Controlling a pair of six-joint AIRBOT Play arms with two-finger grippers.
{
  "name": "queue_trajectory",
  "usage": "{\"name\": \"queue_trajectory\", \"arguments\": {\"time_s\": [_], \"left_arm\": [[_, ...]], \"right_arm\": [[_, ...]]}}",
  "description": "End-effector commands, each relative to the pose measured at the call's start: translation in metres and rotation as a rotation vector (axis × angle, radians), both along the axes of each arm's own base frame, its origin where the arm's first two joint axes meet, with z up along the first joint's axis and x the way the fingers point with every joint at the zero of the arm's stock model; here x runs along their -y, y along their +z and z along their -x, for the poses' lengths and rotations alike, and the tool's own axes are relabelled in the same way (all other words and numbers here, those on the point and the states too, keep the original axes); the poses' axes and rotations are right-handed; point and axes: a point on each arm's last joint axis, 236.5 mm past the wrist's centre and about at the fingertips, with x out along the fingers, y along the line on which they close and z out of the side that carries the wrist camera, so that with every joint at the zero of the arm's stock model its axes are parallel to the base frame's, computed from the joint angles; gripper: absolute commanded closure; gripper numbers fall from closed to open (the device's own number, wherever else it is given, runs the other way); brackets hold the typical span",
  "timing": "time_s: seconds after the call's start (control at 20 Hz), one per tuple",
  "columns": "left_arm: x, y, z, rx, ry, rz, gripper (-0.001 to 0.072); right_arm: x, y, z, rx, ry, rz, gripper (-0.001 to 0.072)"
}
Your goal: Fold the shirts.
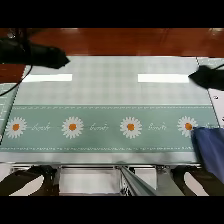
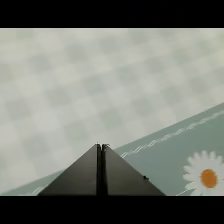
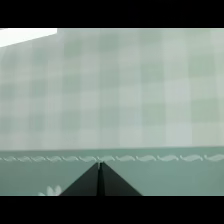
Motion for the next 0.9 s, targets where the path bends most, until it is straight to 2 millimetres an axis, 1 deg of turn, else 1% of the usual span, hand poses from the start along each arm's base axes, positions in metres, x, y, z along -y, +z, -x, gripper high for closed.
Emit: {"name": "queue_trajectory", "arguments": {"time_s": [0.0, 0.05, 0.1, 0.15, 0.2, 0.3, 0.4, 0.85], "left_arm": [[-0.048, -0.096, 0.021, -0.232, 0.210, -0.122, 0.0688], [-0.052, -0.118, 0.032, -0.286, 0.216, -0.129, 0.0687], [-0.053, -0.129, 0.039, -0.325, 0.213, -0.141, 0.0687], [-0.054, -0.132, 0.041, -0.339, 0.211, -0.145, 0.0687], [-0.054, -0.132, 0.040, -0.336, 0.212, -0.144, 0.0687], [-0.056, -0.132, 0.041, -0.339, 0.216, -0.148, 0.0687], [-0.056, -0.135, 0.048, -0.370, 0.210, -0.154, 0.0687], [-0.056, -0.134, 0.048, -0.368, 0.210, -0.152, 0.0687]], "right_arm": [[-0.011, -0.087, 0.001, -0.243, 0.054, 0.310, 0.0685], [-0.012, -0.108, 0.000, -0.298, 0.062, 0.319, 0.0685], [-0.012, -0.123, 0.002, -0.348, 0.054, 0.322, 0.0685], [-0.012, -0.134, 0.003, -0.384, 0.040, 0.319, 0.0685], [-0.012, -0.140, 0.003, -0.403, 0.040, 0.320, 0.0685], [-0.012, -0.142, 0.005, -0.411, 0.053, 0.328, 0.0685], [-0.010, -0.142, 0.013, -0.441, 0.057, 0.334, 0.0685], [-0.010, -0.142, 0.013, -0.441, 0.057, 0.335, 0.0685]]}}
